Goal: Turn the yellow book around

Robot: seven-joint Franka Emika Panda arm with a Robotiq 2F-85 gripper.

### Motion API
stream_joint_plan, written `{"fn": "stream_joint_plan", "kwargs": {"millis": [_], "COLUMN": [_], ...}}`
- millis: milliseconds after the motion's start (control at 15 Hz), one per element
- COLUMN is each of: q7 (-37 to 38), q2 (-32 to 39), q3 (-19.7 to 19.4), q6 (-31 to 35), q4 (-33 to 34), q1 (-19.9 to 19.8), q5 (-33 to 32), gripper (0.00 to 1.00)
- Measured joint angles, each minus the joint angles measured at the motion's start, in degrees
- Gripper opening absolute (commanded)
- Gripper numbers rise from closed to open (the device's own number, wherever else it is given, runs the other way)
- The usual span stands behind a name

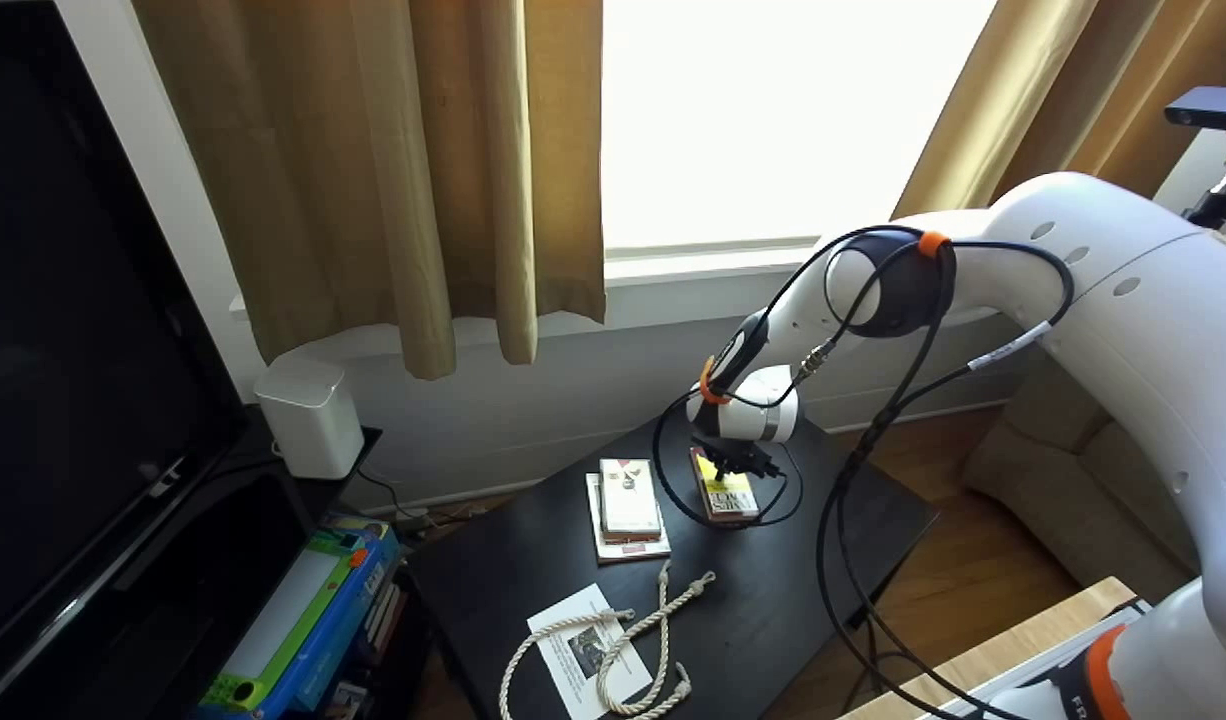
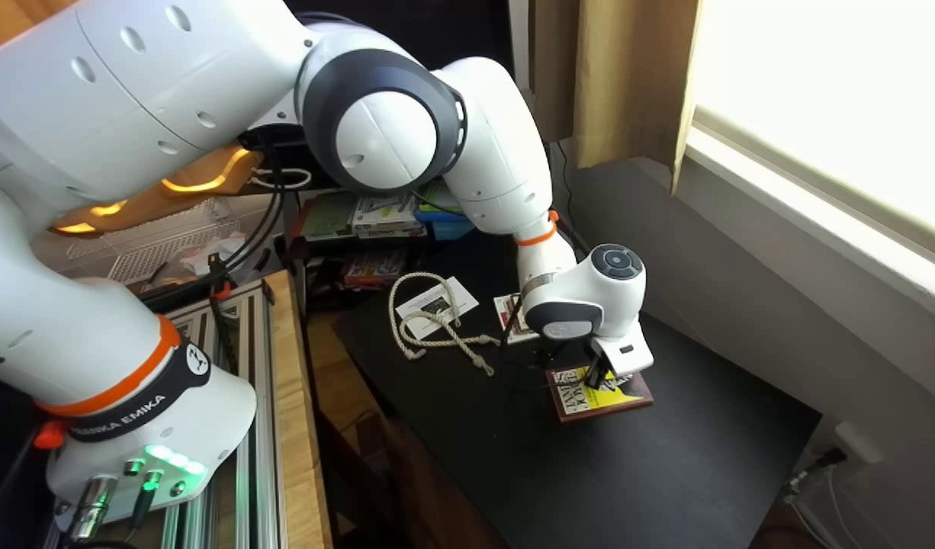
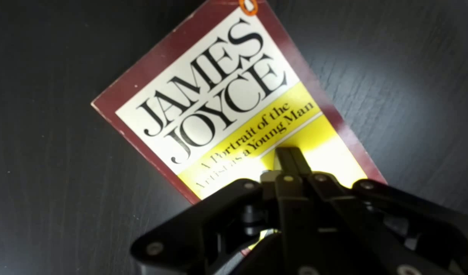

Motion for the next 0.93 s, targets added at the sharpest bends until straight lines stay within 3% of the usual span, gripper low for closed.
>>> {"fn": "stream_joint_plan", "kwargs": {"millis": [533, 933], "q7": [0.48, 7.29], "q2": [0.20, 0.27], "q3": [-0.06, -0.85], "q6": [-0.77, -0.79], "q4": [0.79, 0.72], "q1": [-0.32, 0.16], "q5": [0.32, 3.42], "gripper": [0.00, 0.00]}}
